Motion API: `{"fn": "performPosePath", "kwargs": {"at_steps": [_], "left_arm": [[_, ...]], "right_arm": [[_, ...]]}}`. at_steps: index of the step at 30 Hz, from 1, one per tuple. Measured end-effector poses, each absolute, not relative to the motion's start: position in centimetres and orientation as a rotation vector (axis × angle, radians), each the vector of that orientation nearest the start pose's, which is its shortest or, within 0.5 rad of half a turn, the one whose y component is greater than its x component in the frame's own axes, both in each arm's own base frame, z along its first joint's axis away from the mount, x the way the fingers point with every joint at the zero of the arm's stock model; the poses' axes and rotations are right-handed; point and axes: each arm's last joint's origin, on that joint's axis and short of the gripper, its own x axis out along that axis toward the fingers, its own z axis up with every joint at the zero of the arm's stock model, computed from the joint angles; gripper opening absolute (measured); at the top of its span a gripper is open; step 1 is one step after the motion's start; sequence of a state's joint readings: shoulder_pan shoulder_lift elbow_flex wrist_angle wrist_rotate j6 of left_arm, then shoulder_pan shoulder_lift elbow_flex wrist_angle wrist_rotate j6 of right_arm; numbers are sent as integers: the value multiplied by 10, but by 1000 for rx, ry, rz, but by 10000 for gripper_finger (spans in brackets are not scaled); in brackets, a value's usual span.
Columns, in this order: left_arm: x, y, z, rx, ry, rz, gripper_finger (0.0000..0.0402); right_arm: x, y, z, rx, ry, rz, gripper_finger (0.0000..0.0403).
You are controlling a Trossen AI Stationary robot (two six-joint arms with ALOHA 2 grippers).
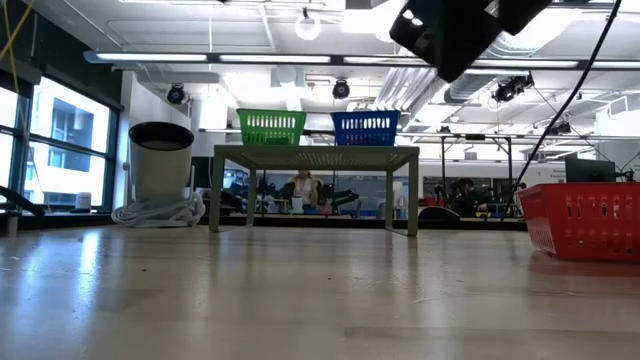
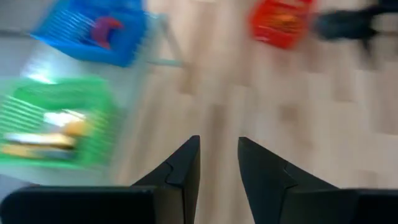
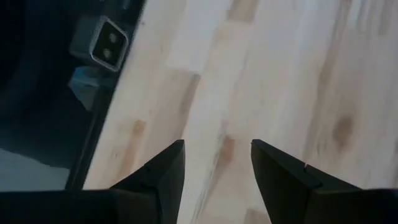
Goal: Pick & Place Office Desk Supplies
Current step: Put the red basket on the shelf
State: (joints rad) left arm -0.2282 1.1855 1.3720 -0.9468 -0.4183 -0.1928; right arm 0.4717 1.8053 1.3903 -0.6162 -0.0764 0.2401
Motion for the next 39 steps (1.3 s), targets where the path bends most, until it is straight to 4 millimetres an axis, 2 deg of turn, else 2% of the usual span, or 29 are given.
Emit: {"fn": "performPosePath", "kwargs": {"at_steps": [3,6,13,18,22,25,27,33,36,39], "left_arm": [[207,-48,388,-77,730,147,102],[205,-59,383,-128,771,93,102],[209,-81,356,-104,864,52,102],[216,-95,334,-105,923,82,102],[224,-104,317,-71,968,88,102],[230,-109,308,-55,996,92,102],[234,-111,304,-49,1006,96,102],[241,-113,297,-41,1023,104,102],[243,-115,295,-39,1027,105,102],[244,-116,294,-42,1028,100,102]], "right_arm": [[325,173,242,50,1127,304,173],[307,172,254,108,1183,218,173],[261,181,281,269,1299,107,173],[221,185,291,309,1433,-50,173],[197,186,290,148,1504,-161,173],[183,185,289,-37,1581,-136,173],[177,187,289,-161,1606,-59,173],[172,190,289,-483,1560,163,173],[173,188,287,-572,1532,185,173],[172,184,273,-600,1579,170,173]]}}
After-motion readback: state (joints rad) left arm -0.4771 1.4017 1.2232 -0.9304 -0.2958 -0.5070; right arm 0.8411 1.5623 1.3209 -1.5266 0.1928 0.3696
